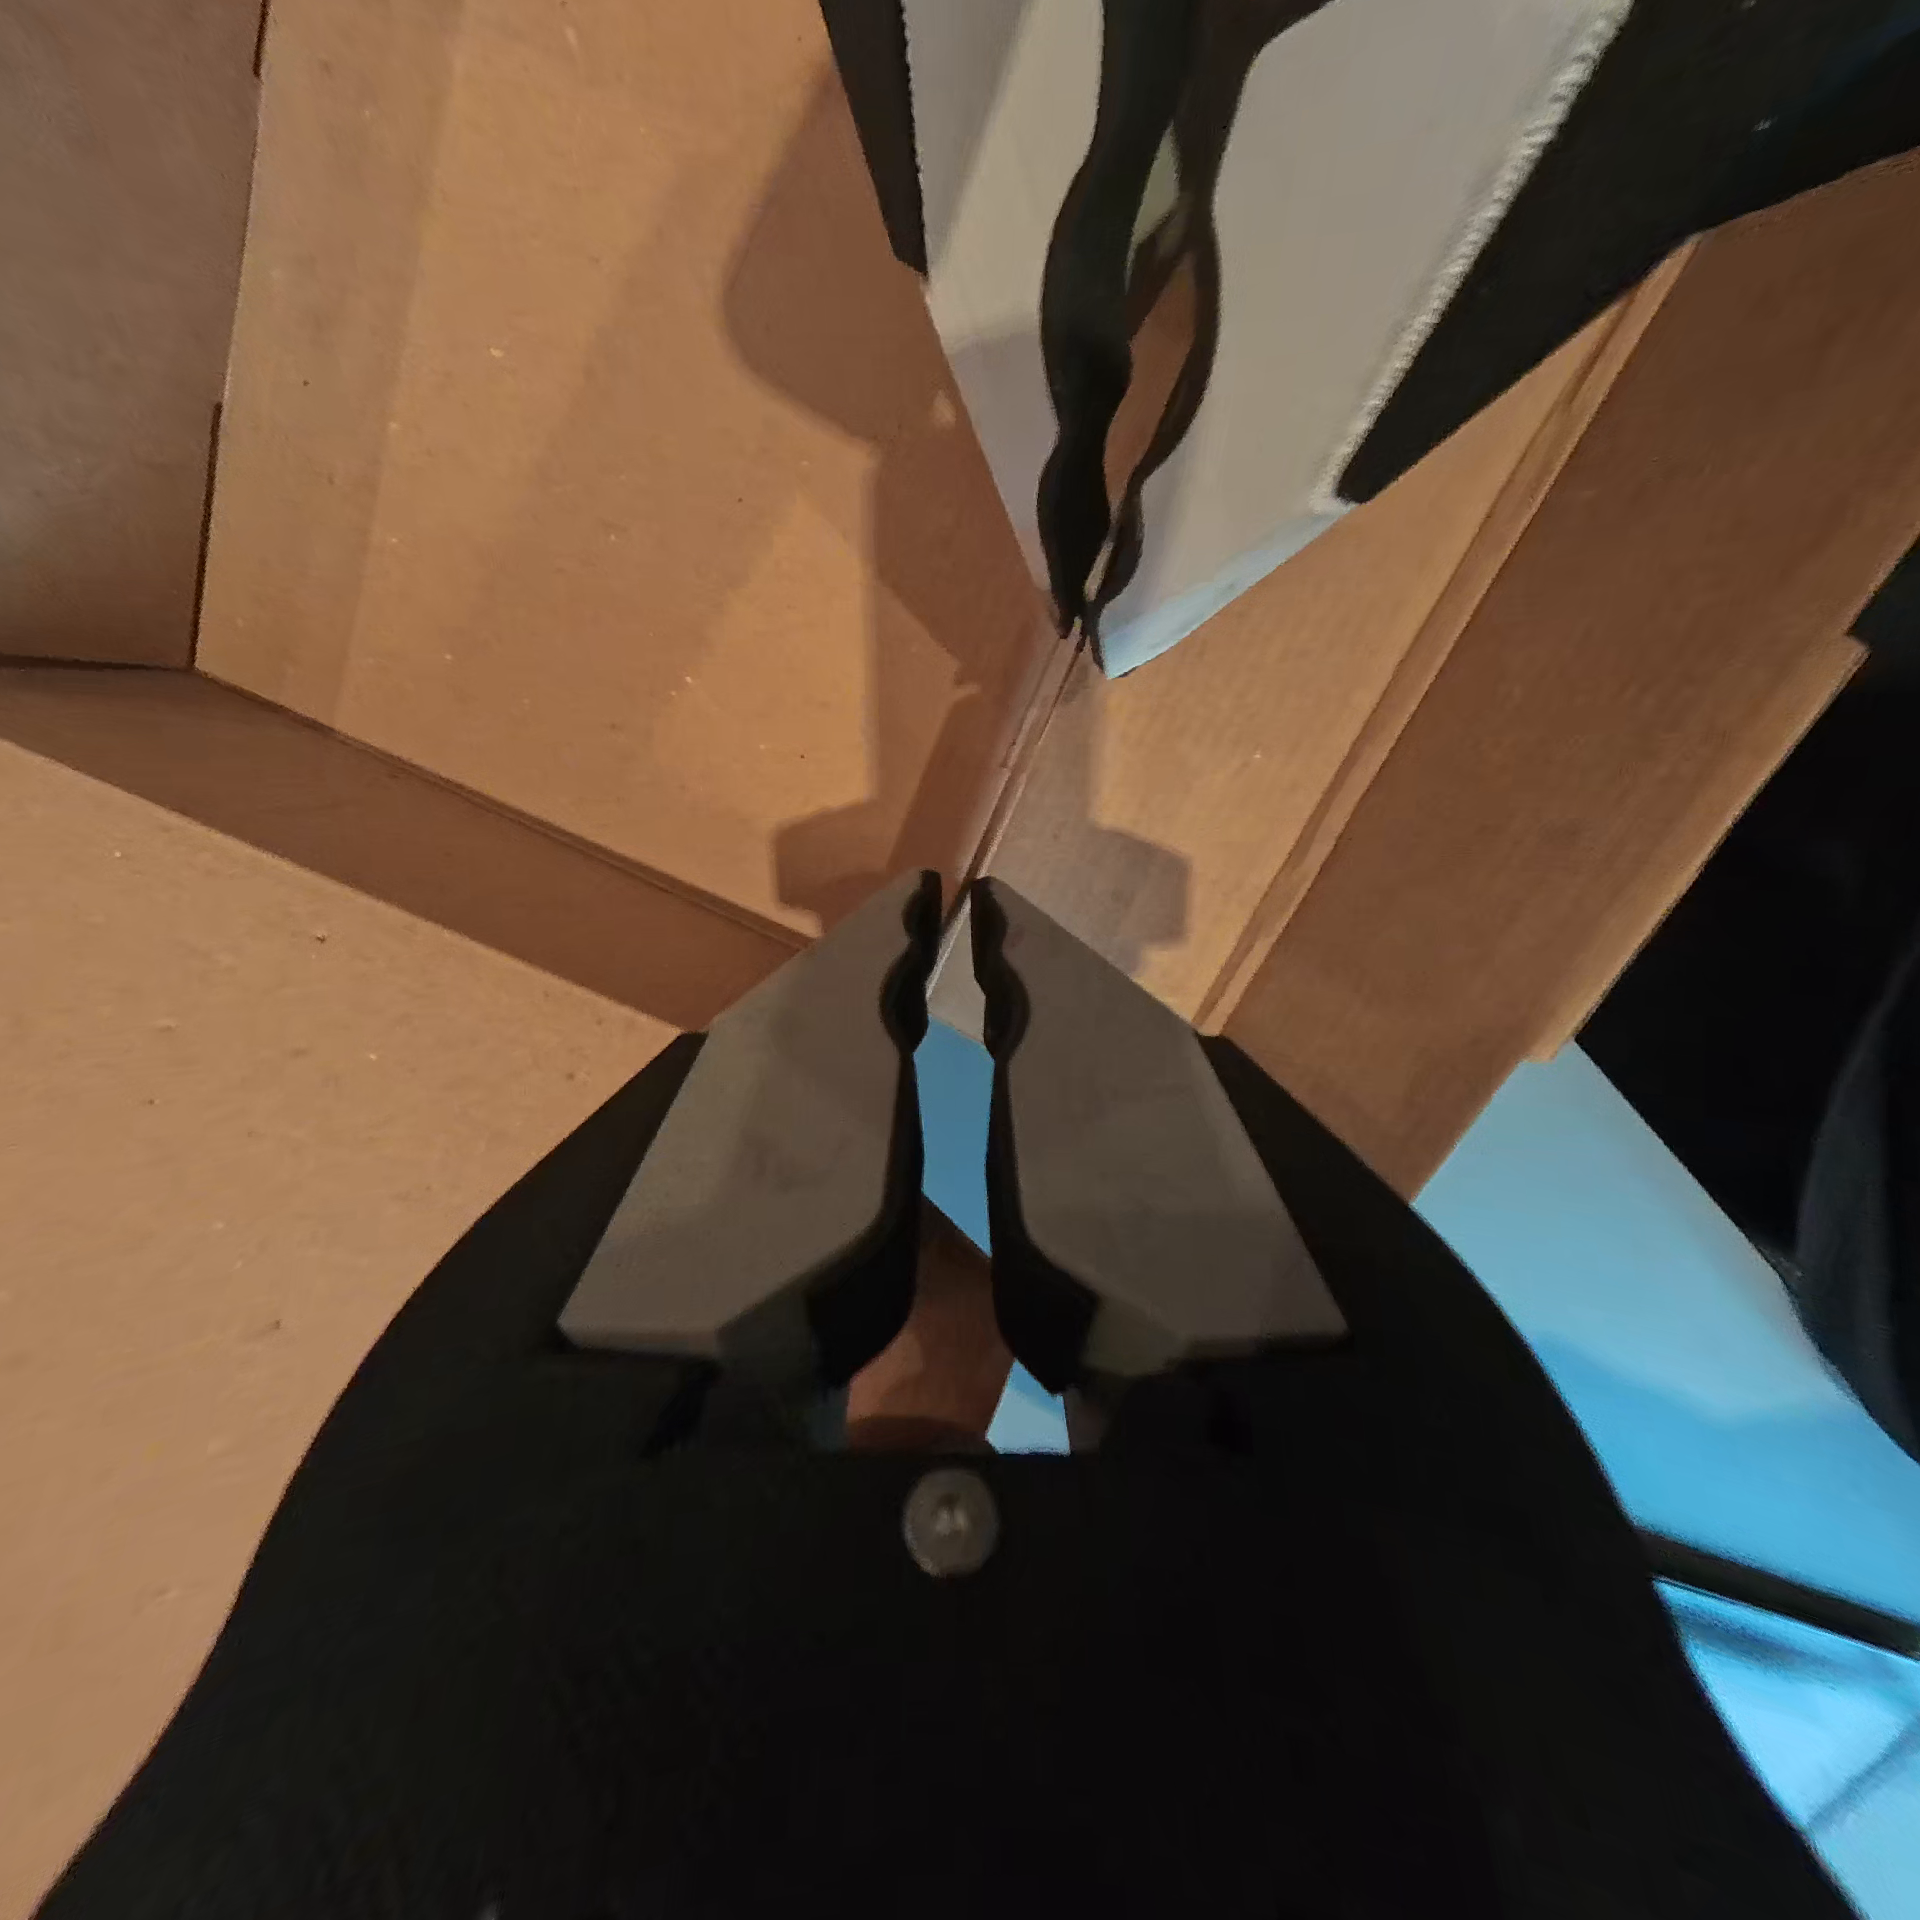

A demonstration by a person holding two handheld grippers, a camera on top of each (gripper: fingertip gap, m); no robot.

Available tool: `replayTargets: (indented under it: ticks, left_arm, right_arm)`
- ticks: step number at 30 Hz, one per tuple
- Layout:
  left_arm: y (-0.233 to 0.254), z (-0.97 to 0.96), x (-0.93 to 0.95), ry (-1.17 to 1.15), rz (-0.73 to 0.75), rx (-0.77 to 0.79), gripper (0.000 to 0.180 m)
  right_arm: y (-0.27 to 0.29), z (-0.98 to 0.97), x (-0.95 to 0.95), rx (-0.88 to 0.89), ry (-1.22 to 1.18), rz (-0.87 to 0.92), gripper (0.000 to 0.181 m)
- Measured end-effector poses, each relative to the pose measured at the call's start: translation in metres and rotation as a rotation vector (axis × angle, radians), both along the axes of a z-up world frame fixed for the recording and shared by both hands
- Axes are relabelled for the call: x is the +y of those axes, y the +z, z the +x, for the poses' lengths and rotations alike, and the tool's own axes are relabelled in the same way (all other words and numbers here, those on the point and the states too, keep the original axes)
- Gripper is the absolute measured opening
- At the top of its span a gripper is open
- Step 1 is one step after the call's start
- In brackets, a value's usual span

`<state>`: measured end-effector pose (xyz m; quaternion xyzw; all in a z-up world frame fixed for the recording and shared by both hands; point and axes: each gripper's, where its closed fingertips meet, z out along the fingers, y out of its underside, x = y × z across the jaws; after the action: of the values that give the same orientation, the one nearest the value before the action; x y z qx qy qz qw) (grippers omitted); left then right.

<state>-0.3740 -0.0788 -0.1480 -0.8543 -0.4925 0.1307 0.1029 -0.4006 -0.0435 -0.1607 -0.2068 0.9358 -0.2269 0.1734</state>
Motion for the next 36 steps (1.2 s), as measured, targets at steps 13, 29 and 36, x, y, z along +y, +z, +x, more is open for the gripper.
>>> replayTargets:
  ticks: [13, 29, 36]
  left_arm:
    - [0.001, -0.001, -0.001, 0.05, 0.049, 0.014, 0.003]
    - [-0.001, -0.003, 0.001, 0.026, 0.009, -0.007, 0.002]
    - [-0.002, -0.004, 0.002, -0.013, -0.017, 0.017, 0.002]
  right_arm:
    - [0.019, -0.011, 0.007, 0.057, -0.005, -0.048, 0.026]
    - [0.007, -0.011, 0.007, 0.074, 0.059, -0.042, 0.001]
    - [0.004, -0.005, 0.0, -0.011, 0.002, -0.073, 0.003]
